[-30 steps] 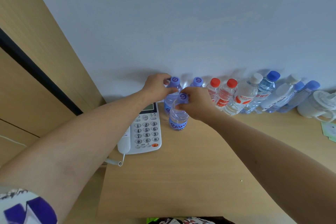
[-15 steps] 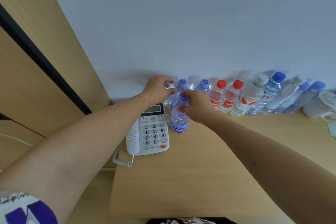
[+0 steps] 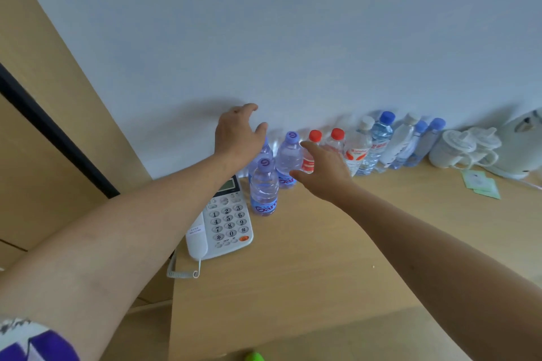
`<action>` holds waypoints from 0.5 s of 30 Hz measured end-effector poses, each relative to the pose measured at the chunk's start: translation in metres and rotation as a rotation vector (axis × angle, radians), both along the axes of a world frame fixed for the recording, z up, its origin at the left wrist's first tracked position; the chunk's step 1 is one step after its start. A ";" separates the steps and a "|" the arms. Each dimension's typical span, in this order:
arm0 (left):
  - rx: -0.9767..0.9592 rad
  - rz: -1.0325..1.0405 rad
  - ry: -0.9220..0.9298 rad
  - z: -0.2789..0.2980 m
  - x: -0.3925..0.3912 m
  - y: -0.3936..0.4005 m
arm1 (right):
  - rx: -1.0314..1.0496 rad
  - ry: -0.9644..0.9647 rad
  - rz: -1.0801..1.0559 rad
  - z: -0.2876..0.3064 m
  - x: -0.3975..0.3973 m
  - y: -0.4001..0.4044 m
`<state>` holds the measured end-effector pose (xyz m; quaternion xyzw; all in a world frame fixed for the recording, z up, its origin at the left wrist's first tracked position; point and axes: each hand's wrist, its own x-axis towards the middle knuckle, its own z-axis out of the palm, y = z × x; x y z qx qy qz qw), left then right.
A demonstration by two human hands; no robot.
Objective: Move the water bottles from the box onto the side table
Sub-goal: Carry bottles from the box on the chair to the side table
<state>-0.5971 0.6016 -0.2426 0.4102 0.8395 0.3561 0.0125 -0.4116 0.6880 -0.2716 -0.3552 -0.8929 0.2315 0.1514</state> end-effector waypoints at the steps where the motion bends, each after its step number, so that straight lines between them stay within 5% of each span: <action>1: -0.023 -0.038 0.043 0.005 0.011 0.004 | 0.029 -0.002 -0.027 0.004 0.011 0.003; 7: -0.105 -0.237 0.198 0.028 0.104 0.047 | 0.078 -0.045 -0.193 0.026 0.107 0.025; 15: -0.088 -0.545 0.272 0.045 0.319 0.119 | 0.121 -0.056 -0.552 0.052 0.347 0.043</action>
